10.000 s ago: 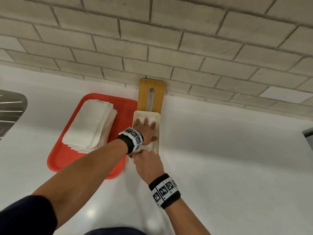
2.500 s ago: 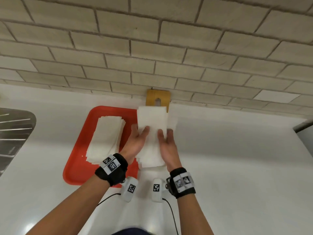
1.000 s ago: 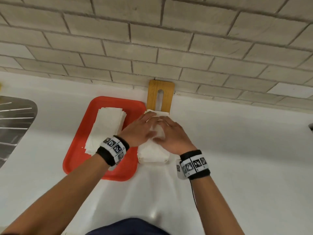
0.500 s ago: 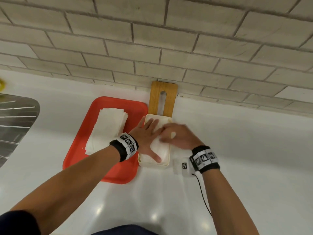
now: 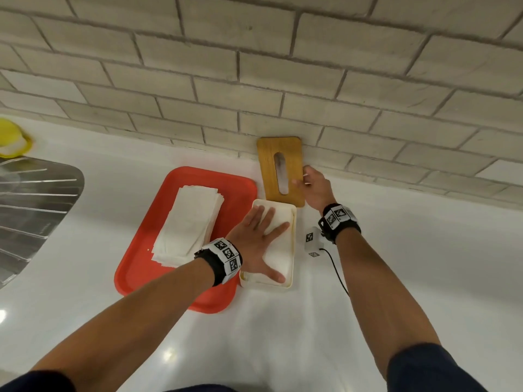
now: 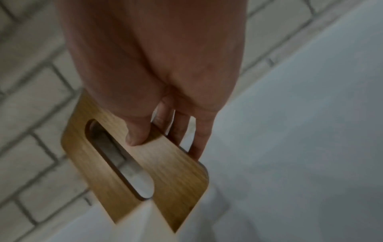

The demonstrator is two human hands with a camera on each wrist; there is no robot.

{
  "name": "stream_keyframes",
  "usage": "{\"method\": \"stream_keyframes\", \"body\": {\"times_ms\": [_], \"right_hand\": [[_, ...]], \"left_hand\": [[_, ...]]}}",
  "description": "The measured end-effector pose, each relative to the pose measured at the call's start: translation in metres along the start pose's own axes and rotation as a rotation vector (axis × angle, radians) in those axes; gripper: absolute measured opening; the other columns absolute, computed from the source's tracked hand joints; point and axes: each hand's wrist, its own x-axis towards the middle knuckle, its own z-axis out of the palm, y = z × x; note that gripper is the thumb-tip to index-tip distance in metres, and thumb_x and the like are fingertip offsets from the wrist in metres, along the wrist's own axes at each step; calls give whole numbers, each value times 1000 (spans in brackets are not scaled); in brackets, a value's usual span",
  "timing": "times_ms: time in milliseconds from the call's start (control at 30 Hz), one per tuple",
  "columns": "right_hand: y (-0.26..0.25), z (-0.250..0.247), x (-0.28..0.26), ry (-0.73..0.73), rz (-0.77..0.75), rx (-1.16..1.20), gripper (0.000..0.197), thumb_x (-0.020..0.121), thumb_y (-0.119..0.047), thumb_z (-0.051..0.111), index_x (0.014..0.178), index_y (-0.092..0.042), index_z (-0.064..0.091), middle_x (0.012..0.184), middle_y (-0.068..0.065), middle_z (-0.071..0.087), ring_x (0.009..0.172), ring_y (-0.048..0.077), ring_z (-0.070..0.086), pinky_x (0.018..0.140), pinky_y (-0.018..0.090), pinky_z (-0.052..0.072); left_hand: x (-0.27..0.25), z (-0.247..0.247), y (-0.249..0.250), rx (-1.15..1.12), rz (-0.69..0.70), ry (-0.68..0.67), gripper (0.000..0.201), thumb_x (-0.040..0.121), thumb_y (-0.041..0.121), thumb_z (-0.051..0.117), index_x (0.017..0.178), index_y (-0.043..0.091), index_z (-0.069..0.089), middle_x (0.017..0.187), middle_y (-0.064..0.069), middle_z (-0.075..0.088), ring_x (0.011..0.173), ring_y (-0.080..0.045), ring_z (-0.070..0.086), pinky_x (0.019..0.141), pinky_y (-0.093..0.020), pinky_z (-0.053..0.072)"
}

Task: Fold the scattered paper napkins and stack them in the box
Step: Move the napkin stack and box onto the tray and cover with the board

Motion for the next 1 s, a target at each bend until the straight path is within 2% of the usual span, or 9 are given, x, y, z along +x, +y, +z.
{"method": "stream_keyframes", "body": {"times_ms": [200, 367, 467, 567, 700, 800, 867, 933, 1000], "right_hand": [[-63, -42, -73, 287, -242, 118, 31, 109, -34, 62, 137, -24, 54, 104, -4, 77, 90, 14, 75, 75, 34, 63], [-80, -10, -148, 235, -16, 436, 46, 110, -36, 59, 152, -36, 42, 105, 0, 78, 91, 15, 78, 79, 37, 66], [-60, 33, -171, 248, 154, 387, 38, 111, -37, 53, 148, -41, 46, 106, -5, 77, 93, 14, 76, 87, 49, 65], [-47, 66, -182, 239, 250, 215, 40, 113, -31, 45, 153, -34, 44, 116, 5, 77, 97, 25, 74, 90, 47, 62], [-44, 87, -192, 284, 270, 121, 44, 115, -23, 39, 158, -17, 41, 123, 17, 73, 105, 37, 71, 88, 38, 54], [-44, 101, -202, 368, 227, -45, 44, 113, -22, 44, 156, -11, 45, 123, 20, 60, 103, 42, 64, 88, 42, 50], [-45, 111, -209, 397, 296, -205, 49, 109, -35, 51, 154, -16, 46, 126, 17, 48, 108, 42, 54, 92, 49, 47], [-46, 118, -215, 350, 373, -240, 69, 103, -60, 51, 159, -21, 37, 139, 13, 37, 121, 39, 46, 102, 53, 43], [-47, 121, -217, 285, 361, -161, 88, 99, -74, 48, 165, -21, 22, 152, 12, 34, 125, 39, 55, 102, 54, 52]], "left_hand": [[-8, -4, 1, -6, -38, 7, 148, 58, 115, 20, 170, 22, -1, 174, -16, -28, 159, -42, -27, 124, -66, -15], [-38, 3, 2, -236, 0, 151, 117, 83, 101, 26, 168, 32, -18, 178, -1, -18, 162, -25, -25, 128, -62, -14], [-64, 25, -4, -335, 20, 297, 84, 105, 77, 25, 170, 36, -9, 179, 4, -11, 164, -23, -20, 132, -57, -9], [-85, 48, -12, -426, 43, 320, 67, 113, 53, 25, 171, 30, 0, 179, 5, -5, 164, -20, -19, 133, -45, -5], [-103, 56, -21, -706, 0, 497, 53, 106, 2, 47, 156, 17, 52, 169, 3, 39, 162, -15, 25, 134, -36, 20], [-101, 45, -17, -851, -237, 679, 32, 104, 3, 52, 126, 16, 72, 133, 0, 68, 123, -18, 66, 111, -38, 50], [-93, 26, -10, -946, -318, 645, 33, 110, 25, 52, 140, 16, 61, 142, -3, 62, 125, -18, 61, 114, -34, 45], [-79, 16, -1, -998, -277, 446, 66, 110, 45, 48, 167, 18, 27, 168, -9, 36, 150, -24, 42, 123, -33, 31], [-66, 14, 7, -951, -217, 323, 79, 112, 44, 44, 171, 13, 2, 177, -17, 13, 161, -32, 25, 127, -39, 25]]}}
